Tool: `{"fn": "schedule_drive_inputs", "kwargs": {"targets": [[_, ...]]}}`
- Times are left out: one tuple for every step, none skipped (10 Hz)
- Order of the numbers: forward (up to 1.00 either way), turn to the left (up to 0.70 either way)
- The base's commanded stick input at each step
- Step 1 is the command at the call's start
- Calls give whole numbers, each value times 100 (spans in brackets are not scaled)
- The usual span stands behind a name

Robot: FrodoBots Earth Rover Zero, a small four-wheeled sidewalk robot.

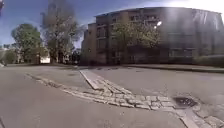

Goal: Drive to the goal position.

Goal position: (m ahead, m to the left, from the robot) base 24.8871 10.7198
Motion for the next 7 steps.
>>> {"fn": "schedule_drive_inputs", "kwargs": {"targets": [[70, 35], [70, 35], [70, 35], [70, 35], [70, 35], [70, 35], [70, 35]]}}
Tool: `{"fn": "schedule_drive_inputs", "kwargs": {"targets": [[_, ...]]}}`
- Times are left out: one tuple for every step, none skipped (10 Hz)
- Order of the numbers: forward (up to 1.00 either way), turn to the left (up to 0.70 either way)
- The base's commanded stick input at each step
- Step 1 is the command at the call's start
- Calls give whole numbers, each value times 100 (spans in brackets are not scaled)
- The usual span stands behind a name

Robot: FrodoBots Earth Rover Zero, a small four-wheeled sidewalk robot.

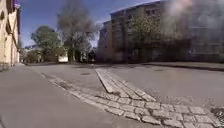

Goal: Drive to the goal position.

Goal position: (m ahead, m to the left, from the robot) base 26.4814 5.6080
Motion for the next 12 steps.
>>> {"fn": "schedule_drive_inputs", "kwargs": {"targets": [[70, 35], [70, 35], [70, 35], [70, 35], [70, 35], [70, 35], [70, 35], [70, 35], [70, 35], [70, 35], [70, 35], [70, 35]]}}
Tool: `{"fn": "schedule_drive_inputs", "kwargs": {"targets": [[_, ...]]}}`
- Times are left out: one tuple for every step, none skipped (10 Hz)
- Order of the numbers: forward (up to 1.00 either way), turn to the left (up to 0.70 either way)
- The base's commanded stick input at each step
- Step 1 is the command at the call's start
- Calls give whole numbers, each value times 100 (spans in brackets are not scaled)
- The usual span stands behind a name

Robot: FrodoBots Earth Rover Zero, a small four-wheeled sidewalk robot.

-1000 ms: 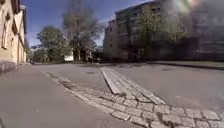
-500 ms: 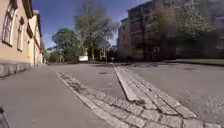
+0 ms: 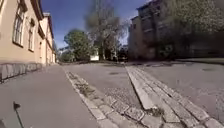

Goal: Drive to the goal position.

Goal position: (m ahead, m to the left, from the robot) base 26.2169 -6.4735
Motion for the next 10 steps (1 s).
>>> {"fn": "schedule_drive_inputs", "kwargs": {"targets": [[70, 35], [70, 35], [70, 35], [70, 35], [70, 35], [70, 35], [70, 35], [70, 35], [70, 35], [70, 35]]}}
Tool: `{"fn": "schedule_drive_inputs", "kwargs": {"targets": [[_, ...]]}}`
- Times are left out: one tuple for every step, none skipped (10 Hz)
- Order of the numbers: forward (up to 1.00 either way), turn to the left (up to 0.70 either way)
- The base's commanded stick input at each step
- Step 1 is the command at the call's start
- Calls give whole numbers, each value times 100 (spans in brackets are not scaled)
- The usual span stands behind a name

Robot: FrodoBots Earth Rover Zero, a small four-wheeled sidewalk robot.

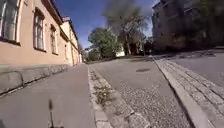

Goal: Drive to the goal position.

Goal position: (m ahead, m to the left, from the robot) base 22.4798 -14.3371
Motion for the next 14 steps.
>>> {"fn": "schedule_drive_inputs", "kwargs": {"targets": [[70, 35], [70, 35], [70, 35], [70, 35], [70, 35], [70, 35], [70, 35], [70, 35], [70, 35], [70, 35], [70, 35], [70, 35], [70, 35], [70, 35]]}}
